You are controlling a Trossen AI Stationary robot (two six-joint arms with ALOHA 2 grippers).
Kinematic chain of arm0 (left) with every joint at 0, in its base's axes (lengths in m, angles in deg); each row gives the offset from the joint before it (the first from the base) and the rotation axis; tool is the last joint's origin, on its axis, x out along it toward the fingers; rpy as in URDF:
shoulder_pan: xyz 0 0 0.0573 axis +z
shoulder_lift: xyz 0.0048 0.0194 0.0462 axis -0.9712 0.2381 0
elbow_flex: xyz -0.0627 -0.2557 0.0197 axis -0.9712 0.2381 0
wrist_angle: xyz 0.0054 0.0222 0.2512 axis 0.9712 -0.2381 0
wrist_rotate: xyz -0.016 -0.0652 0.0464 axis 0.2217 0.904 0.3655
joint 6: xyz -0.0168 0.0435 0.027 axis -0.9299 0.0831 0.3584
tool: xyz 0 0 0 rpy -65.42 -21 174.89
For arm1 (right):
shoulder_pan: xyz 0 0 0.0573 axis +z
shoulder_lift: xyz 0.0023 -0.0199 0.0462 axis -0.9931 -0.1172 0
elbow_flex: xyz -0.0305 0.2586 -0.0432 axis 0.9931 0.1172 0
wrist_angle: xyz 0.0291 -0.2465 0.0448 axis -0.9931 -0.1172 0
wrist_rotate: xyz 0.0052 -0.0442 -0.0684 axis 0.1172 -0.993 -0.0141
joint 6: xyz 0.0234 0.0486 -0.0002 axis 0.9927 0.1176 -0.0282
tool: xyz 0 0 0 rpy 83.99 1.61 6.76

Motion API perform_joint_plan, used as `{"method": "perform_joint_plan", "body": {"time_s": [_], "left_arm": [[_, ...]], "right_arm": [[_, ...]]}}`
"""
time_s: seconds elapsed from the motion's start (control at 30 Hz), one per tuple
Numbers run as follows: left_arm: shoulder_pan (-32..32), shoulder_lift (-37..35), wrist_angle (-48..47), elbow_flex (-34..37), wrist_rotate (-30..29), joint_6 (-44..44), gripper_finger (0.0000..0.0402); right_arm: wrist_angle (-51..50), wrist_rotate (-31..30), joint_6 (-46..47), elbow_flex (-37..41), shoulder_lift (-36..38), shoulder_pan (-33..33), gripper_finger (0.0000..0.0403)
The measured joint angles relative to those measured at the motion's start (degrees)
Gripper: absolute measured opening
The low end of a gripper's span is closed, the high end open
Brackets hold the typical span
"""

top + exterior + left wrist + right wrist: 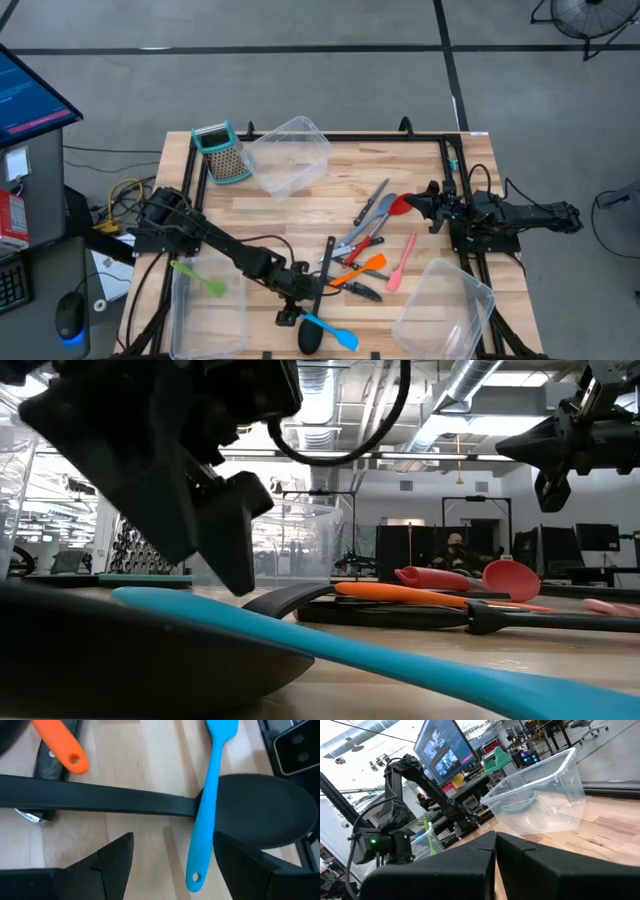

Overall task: Pick & Place Kitchen Items
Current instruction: Put the blue spatula into the bottom left transparent bin

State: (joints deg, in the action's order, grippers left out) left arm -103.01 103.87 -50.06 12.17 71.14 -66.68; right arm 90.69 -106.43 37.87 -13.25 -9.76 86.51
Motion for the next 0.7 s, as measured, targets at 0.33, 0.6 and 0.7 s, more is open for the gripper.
{"method": "perform_joint_plan", "body": {"time_s": [0.33, 0.6, 0.7], "left_arm": [[-2.09, 0.27, 0.37, 0.14, -1.03, 1.71, 0.0255], [-2.17, 0.27, 0.75, 3.62, -1.61, 2.33, 0.0255], [-2.57, 0.22, 1.22, 3.87, -2.21, 2.38, 0.0255]], "right_arm": [[0.0, 0.0, 0.0, -0.02, -0.02, 0.0, 0.001], [-0.02, 0.0, 0.0, -0.02, 0.0, 0.0, 0.001], [0.0, 0.0, 0.0, -0.02, -0.02, -0.02, 0.001]]}}
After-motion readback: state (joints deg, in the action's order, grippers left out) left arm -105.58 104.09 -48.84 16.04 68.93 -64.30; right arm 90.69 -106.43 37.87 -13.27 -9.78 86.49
